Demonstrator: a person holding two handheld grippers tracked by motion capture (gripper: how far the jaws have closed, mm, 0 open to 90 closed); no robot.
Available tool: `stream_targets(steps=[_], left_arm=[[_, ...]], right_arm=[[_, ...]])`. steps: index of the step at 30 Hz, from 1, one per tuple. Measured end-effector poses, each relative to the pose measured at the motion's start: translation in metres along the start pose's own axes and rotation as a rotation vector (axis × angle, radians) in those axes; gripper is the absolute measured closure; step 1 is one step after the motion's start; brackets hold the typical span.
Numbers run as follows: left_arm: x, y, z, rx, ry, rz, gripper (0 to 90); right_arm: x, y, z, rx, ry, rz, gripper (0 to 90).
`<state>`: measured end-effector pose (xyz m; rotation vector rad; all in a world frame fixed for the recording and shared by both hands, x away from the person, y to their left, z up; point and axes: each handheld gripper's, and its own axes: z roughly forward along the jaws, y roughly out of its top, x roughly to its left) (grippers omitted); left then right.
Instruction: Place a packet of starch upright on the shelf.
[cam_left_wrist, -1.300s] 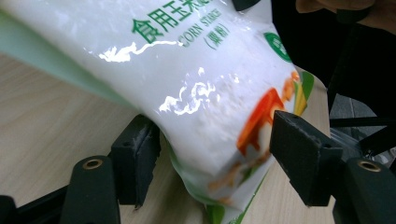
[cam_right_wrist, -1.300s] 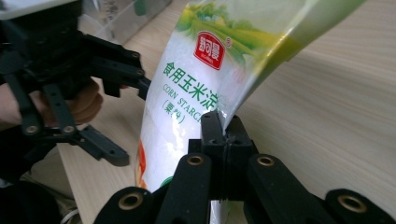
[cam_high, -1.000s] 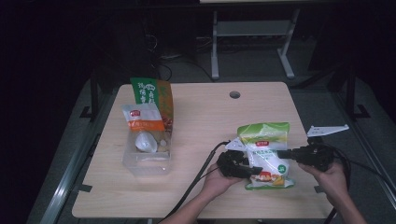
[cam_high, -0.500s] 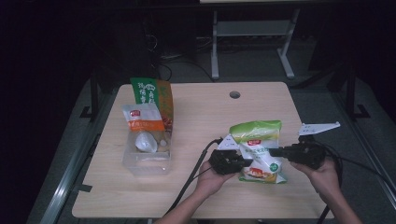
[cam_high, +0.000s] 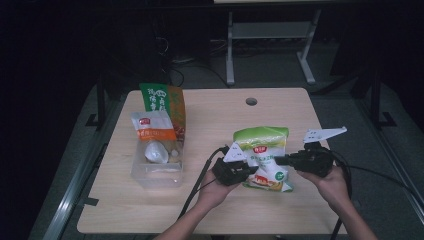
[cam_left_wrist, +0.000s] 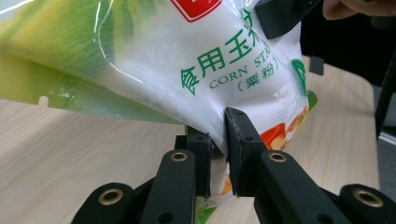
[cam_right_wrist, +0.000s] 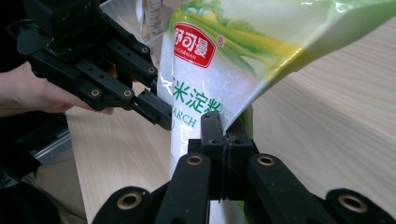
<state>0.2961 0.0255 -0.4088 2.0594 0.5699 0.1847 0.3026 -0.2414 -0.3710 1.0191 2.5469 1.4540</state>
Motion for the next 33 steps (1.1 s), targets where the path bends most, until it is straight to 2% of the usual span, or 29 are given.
stream_targets(steps=[6,11,14,16,21,27,30,33], left_arm=[[0.001,-0.003,-0.004,0.027,0.018,0.043,80.8],[0.003,-0.006,-0.004,0.049,0.03,0.066,81.4],[0.003,-0.008,-0.004,0.059,0.033,0.074,81.7],[0.003,-0.008,-0.004,0.056,0.034,0.074,81.8],[0.001,-0.009,-0.005,0.072,0.037,0.112,82.2],[0.002,-0.01,-0.005,0.065,0.036,0.104,82.2],[0.003,-0.011,-0.006,0.072,0.033,0.108,82.1],[0.003,-0.013,-0.007,0.069,0.031,0.104,82.0]], right_arm=[[0.002,-0.001,0.008,0.025,0.011,-0.028,88.0],[0.001,-0.003,0.015,0.066,0.026,-0.033,85.2],[0.001,-0.005,0.02,0.103,0.04,-0.029,81.3],[0.0,-0.006,0.023,0.105,0.056,-0.03,77.2],[0.001,-0.006,0.031,0.149,0.084,-0.034,66.7],[0.003,-0.002,0.036,0.168,0.095,-0.057,58.8],[0.006,0.0,0.039,0.182,0.087,-0.074,62.9],[0.006,0.0,0.041,0.188,0.069,-0.081,71.5]])
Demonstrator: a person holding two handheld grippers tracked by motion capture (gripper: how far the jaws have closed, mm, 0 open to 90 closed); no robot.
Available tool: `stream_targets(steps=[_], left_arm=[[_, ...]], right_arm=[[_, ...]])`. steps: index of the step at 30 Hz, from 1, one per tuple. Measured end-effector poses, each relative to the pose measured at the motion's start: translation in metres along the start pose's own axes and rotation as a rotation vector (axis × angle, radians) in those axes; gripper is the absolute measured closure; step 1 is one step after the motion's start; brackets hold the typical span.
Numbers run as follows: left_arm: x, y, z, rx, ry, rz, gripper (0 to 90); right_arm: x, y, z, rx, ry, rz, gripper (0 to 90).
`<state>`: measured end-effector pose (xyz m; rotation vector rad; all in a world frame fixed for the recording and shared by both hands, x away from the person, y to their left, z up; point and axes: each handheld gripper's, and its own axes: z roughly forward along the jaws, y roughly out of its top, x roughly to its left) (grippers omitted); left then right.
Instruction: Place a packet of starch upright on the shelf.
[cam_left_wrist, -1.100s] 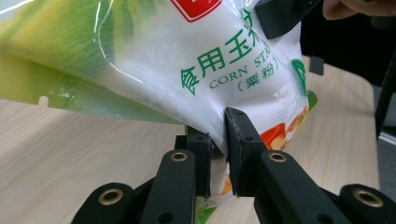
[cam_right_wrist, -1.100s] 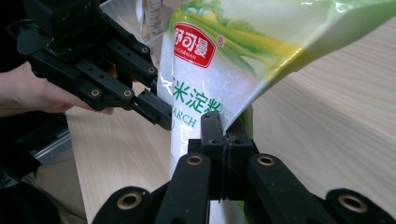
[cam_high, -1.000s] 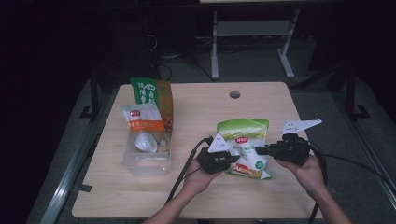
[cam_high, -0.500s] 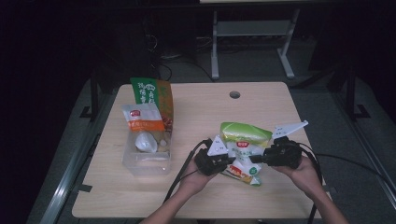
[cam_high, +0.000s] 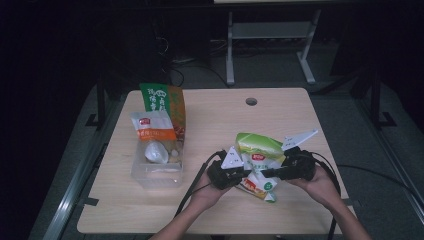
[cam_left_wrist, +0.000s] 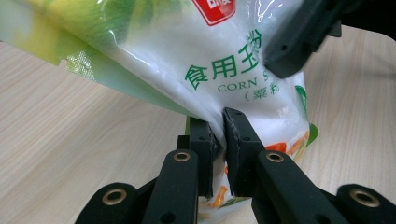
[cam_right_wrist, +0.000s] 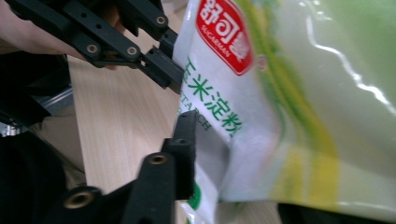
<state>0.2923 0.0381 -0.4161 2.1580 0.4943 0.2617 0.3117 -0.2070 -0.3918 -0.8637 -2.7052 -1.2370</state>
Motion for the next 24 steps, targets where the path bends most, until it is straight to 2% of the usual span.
stream_targets(steps=[4,10,17,24], left_arm=[[0.001,-0.002,-0.001,-0.005,-0.001,-0.008,81.6],[0.003,-0.008,-0.007,-0.028,-0.012,-0.035,77.1],[0.003,-0.014,-0.018,-0.025,0.013,-0.039,68.6],[0.005,-0.023,-0.03,-0.037,0.027,-0.081,59.8]], right_arm=[[0.0,0.0,0.001,0.001,-0.015,0.011,81.0],[0.002,0.0,-0.001,-0.005,-0.029,0.012,87.5],[0.006,0.003,-0.004,-0.027,-0.029,0.01,89.0],[0.012,0.009,-0.006,-0.034,-0.049,-0.001,89.1]])
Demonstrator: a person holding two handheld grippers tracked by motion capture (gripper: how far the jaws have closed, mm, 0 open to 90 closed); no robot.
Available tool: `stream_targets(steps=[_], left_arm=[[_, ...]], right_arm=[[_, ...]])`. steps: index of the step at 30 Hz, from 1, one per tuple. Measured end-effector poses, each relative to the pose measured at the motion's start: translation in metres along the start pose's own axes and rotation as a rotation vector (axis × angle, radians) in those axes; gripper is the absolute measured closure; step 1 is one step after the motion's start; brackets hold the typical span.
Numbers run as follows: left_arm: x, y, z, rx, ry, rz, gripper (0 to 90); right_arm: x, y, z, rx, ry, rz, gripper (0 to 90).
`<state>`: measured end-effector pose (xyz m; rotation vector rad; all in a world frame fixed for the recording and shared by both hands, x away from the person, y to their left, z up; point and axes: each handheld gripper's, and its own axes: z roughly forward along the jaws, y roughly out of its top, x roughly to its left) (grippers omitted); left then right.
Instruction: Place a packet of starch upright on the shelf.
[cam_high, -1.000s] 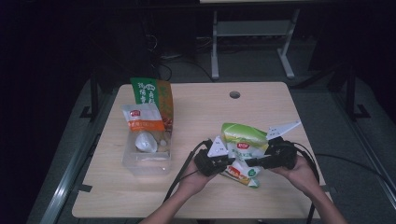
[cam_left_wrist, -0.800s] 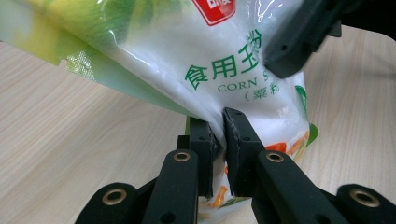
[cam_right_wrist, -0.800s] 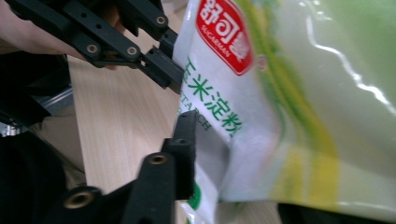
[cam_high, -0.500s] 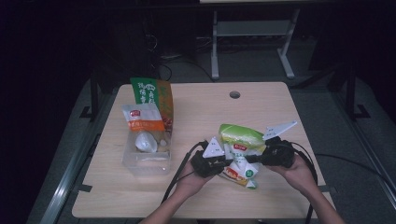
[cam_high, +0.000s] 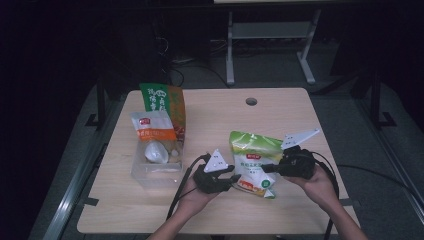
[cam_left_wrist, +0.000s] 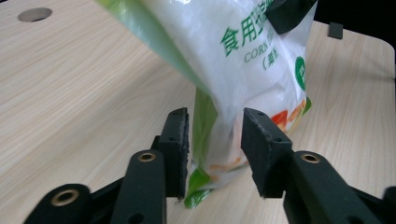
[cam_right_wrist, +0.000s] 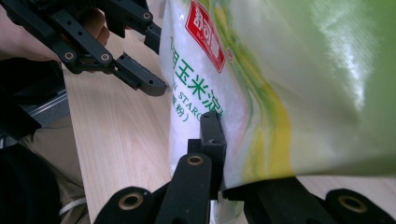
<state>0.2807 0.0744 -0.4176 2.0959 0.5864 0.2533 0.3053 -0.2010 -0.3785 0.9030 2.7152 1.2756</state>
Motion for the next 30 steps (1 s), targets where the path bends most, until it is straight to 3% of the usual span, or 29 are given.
stream_targets(steps=[11,27,30], left_arm=[[-0.002,-0.01,-0.013,-0.031,0.02,-0.022,48.5],[-0.016,-0.023,-0.031,-0.049,0.011,0.003,45.5],[-0.019,-0.026,-0.034,-0.049,-0.001,-0.01,45.2]], right_arm=[[0.002,0.012,-0.002,-0.007,-0.027,-0.02,89.2],[0.008,0.036,0.001,-0.019,-0.036,-0.036,89.4],[0.01,0.044,0.004,-0.02,-0.047,-0.038,89.4]])
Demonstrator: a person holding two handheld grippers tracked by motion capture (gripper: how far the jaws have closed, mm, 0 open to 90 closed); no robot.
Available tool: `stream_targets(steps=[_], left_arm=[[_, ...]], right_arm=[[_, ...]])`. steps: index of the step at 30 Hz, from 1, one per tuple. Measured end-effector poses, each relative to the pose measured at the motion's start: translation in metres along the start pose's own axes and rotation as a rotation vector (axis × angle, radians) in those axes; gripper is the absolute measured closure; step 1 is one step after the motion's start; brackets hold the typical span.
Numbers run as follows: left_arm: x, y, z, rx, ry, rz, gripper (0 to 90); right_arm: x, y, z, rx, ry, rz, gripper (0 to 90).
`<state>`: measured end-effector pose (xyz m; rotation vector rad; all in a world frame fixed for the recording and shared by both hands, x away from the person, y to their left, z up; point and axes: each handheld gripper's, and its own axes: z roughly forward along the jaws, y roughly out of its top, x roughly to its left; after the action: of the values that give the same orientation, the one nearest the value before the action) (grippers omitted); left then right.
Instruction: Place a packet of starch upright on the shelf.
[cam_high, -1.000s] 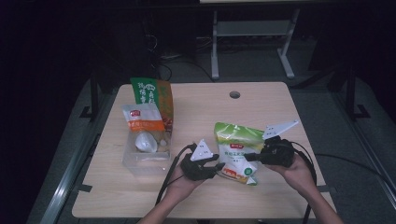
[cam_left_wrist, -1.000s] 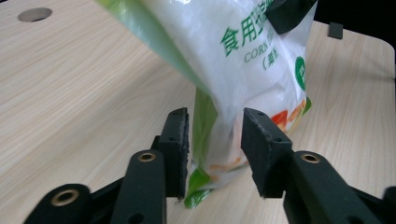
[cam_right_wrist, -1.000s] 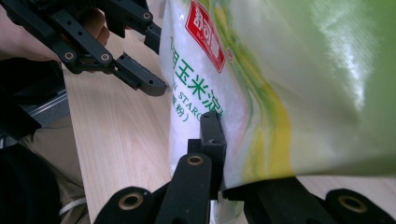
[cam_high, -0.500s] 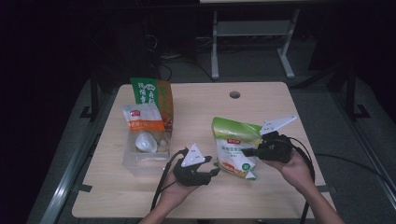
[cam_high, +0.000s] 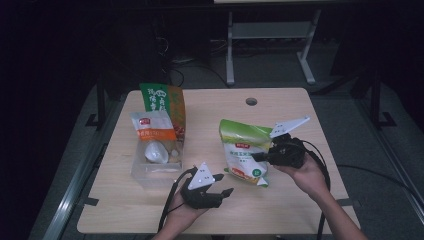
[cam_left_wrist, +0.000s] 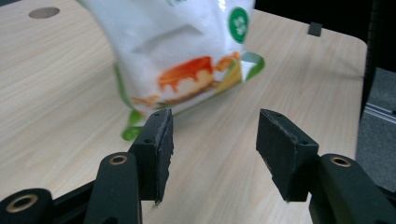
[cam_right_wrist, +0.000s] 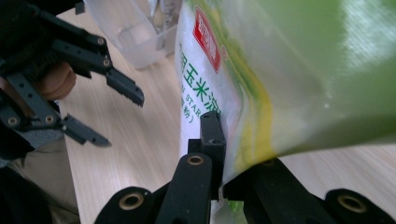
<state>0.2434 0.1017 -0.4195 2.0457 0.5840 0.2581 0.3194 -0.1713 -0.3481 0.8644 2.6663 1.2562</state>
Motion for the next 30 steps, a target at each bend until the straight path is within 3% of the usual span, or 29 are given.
stream_targets(steps=[12,18,19,21,30], left_arm=[[-0.009,-0.009,-0.002,0.001,-0.037,0.018,41.4],[-0.013,-0.01,-0.002,-0.011,-0.028,0.038,37.6],[-0.015,-0.01,-0.002,-0.008,-0.034,0.024,37.2],[-0.015,-0.01,-0.001,-0.008,-0.03,0.047,36.4],[-0.021,-0.011,-0.001,-0.015,-0.037,0.051,33.7]], right_arm=[[0.009,0.03,0.008,-0.012,0.022,-0.026,89.4],[0.015,0.045,0.011,-0.023,0.033,-0.042,89.4],[0.016,0.048,0.012,-0.024,0.035,-0.05,89.4],[0.019,0.054,0.014,-0.025,0.037,-0.06,89.4],[0.03,0.081,0.024,-0.04,0.065,-0.094,89.4]])
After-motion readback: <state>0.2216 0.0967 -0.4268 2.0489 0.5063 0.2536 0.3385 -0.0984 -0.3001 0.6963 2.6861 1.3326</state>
